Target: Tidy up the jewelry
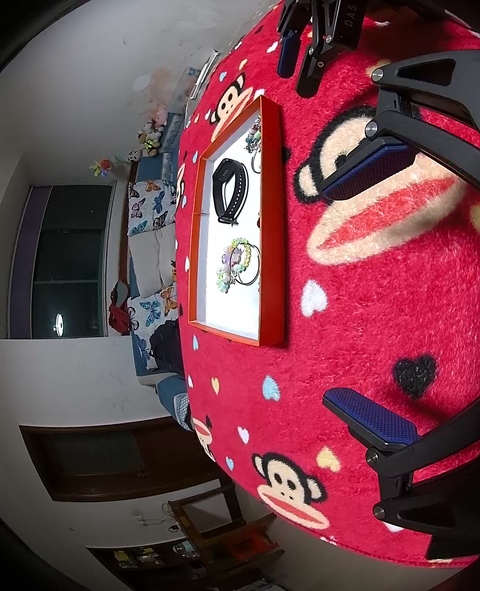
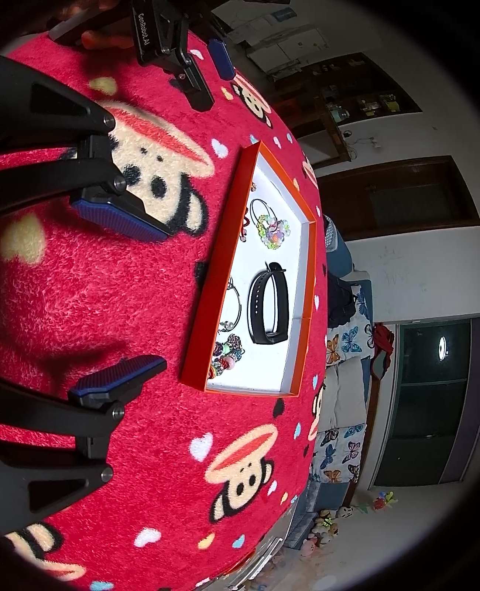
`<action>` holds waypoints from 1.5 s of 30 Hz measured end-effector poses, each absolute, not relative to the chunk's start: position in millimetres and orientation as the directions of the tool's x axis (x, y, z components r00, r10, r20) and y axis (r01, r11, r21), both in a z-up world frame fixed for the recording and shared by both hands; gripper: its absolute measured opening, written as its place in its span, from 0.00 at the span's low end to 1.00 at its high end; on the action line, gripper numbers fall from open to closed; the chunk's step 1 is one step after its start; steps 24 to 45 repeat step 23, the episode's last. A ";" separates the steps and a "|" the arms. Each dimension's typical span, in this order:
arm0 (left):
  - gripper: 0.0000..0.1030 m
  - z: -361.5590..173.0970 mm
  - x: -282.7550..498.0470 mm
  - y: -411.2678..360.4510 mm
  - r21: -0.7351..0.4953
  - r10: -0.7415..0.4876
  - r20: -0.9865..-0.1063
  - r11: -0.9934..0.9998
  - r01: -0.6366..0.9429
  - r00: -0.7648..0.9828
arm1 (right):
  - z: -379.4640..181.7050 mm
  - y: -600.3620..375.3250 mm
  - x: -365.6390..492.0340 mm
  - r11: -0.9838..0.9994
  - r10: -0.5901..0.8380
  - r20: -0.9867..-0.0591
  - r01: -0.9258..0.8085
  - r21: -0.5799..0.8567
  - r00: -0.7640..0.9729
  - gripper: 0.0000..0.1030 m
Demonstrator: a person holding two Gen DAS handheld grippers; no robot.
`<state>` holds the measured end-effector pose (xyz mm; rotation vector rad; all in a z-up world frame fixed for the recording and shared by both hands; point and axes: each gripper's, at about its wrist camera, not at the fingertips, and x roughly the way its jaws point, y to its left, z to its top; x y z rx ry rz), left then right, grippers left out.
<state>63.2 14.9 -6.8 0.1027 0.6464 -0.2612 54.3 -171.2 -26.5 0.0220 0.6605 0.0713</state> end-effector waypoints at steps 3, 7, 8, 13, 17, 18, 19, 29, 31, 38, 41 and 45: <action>1.00 -6.7 63.2 14.8 0.013 -0.209 -0.606 0.962 0.272 0.767 | -26.4 -171.0 54.2 0.997 0.073 -0.613 -0.059 0.043 0.786 0.68; 1.00 -6.8 62.9 14.7 0.014 -0.209 -0.606 0.962 0.273 0.767 | -25.9 -170.5 54.2 0.997 0.074 -0.612 -0.060 0.042 0.787 0.68; 1.00 -6.9 63.6 14.5 0.015 -0.209 -0.606 0.962 0.273 0.767 | -26.1 -170.6 54.3 0.997 0.074 -0.613 -0.061 0.043 0.787 0.68; 1.00 -5.7 62.1 13.6 0.016 -0.210 -0.604 0.961 0.274 0.769 | -25.8 -170.0 55.1 0.997 0.074 -0.615 -0.061 0.042 0.785 0.68; 1.00 -5.0 61.7 13.2 0.018 -0.207 -0.600 0.962 0.272 0.772 | -25.6 -169.4 54.4 0.997 0.074 -0.612 -0.061 0.041 0.787 0.69; 1.00 -4.3 61.7 12.7 0.021 -0.203 -0.599 0.963 0.269 0.774 | -25.7 -169.6 54.5 0.997 0.073 -0.613 -0.061 0.041 0.787 0.69; 1.00 -3.6 61.4 12.4 0.021 -0.202 -0.599 0.963 0.268 0.775 | -25.7 -169.6 54.5 0.997 0.073 -0.613 -0.061 0.040 0.787 0.69; 1.00 -2.7 63.7 13.1 0.017 -0.205 -0.602 0.963 0.270 0.771 | -25.9 -169.0 54.5 0.997 0.073 -0.613 -0.063 0.039 0.787 0.69; 1.00 -2.7 63.7 13.1 0.017 -0.205 -0.602 0.963 0.270 0.771 | -25.9 -169.0 54.5 0.997 0.073 -0.613 -0.063 0.039 0.787 0.69; 1.00 -2.7 63.7 13.1 0.017 -0.205 -0.602 0.963 0.270 0.771 | -25.9 -169.0 54.5 0.997 0.073 -0.613 -0.063 0.039 0.787 0.69; 1.00 -2.7 63.7 13.1 0.017 -0.205 -0.602 0.963 0.270 0.771 | -25.9 -169.0 54.5 0.997 0.073 -0.613 -0.063 0.039 0.787 0.69; 1.00 -2.7 63.7 13.1 0.017 -0.205 -0.602 0.963 0.270 0.771 | -25.9 -169.0 54.5 0.997 0.073 -0.613 -0.063 0.039 0.787 0.69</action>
